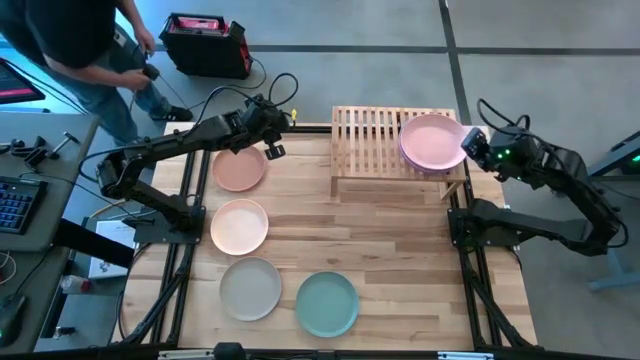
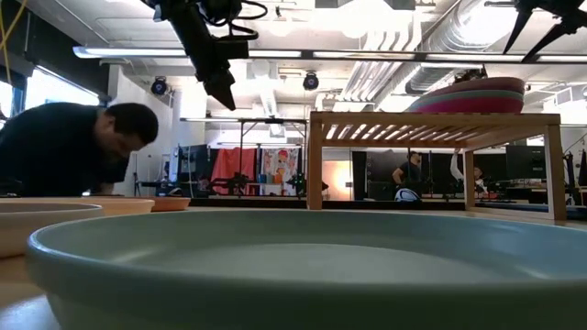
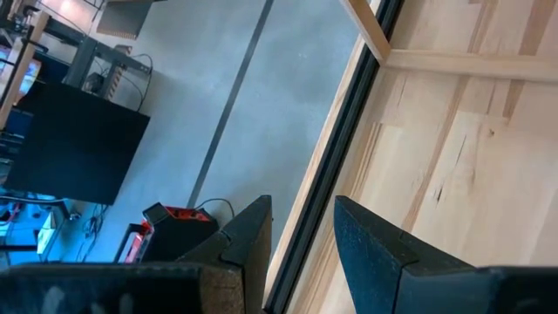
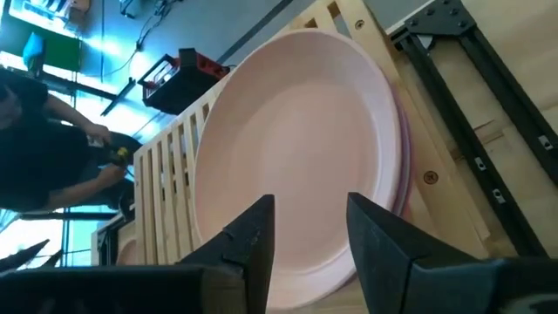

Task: Place and stack plates onto a shelf
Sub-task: Put the brown plate on the shelf

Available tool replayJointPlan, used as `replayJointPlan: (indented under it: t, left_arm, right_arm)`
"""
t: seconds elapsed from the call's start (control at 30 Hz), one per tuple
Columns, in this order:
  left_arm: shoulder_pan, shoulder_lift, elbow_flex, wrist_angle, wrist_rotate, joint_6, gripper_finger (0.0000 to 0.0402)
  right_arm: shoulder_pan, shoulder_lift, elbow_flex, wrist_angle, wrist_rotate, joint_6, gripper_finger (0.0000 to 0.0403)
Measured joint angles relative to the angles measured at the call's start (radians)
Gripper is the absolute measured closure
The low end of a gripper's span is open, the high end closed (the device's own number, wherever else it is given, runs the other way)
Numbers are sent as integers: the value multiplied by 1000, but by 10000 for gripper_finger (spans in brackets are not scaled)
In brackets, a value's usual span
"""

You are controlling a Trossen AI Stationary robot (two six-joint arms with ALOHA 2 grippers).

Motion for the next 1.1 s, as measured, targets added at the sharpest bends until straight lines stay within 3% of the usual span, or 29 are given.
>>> replayJointPlan:
  t: [0.17,0.37,0.73,1.1]
  left_arm:
    - [0,0,0,-11,-2,-1,286]
    - [0,0,0,-125,1,-78,286]
    - [0,0,-13,-344,243,-414,286]
    - [3,0,-146,-338,311,-678,286]
  right_arm:
    - [0,0,0,25,-61,-40,279]
    - [0,5,0,238,-216,-239,279]
    - [0,107,0,660,-462,-643,279]
    - [0,251,0,706,-593,-740,279]
